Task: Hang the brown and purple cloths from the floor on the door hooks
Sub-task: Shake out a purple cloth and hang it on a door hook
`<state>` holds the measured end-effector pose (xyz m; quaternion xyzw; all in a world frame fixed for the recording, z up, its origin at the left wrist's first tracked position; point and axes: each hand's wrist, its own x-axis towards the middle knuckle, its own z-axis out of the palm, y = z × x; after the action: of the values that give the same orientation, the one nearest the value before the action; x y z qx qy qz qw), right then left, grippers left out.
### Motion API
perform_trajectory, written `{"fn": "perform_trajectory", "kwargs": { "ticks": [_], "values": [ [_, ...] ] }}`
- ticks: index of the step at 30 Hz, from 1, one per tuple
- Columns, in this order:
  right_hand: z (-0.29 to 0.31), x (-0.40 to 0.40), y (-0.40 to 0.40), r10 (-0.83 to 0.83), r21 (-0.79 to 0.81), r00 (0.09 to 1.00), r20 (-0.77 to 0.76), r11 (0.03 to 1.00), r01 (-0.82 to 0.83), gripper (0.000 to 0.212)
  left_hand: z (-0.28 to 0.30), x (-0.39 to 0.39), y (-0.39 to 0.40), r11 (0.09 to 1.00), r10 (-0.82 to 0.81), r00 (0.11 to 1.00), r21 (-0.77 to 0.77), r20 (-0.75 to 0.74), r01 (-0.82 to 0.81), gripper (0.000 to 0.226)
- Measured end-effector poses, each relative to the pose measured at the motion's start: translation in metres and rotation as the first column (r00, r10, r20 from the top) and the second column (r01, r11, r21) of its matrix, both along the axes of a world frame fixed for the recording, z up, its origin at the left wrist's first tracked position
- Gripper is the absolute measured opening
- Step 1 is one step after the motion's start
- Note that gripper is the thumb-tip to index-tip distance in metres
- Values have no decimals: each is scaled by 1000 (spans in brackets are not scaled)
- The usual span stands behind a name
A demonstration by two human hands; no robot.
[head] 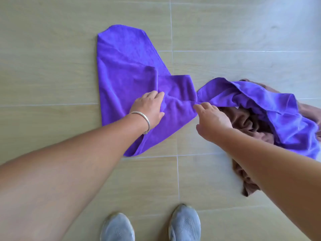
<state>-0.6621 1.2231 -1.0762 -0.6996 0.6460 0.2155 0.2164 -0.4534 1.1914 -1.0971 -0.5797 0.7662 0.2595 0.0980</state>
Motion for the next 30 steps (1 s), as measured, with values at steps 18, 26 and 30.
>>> {"fn": "perform_trajectory", "kwargs": {
  "ticks": [18, 26, 30],
  "values": [
    [48, 33, 13, 158, 5, 960, -229, 987, -161, 30, 66, 53, 28, 993, -106, 930, 83, 352, 82, 16],
    [205, 62, 27, 338, 28, 892, -300, 938, -346, 25, 217, 118, 89, 978, -97, 926, 208, 365, 21, 17],
    [264, 63, 41, 380, 11, 882, -277, 919, -393, 22, 275, 151, 116, 977, -70, 934, 213, 350, -6, 15]
  ]
}}
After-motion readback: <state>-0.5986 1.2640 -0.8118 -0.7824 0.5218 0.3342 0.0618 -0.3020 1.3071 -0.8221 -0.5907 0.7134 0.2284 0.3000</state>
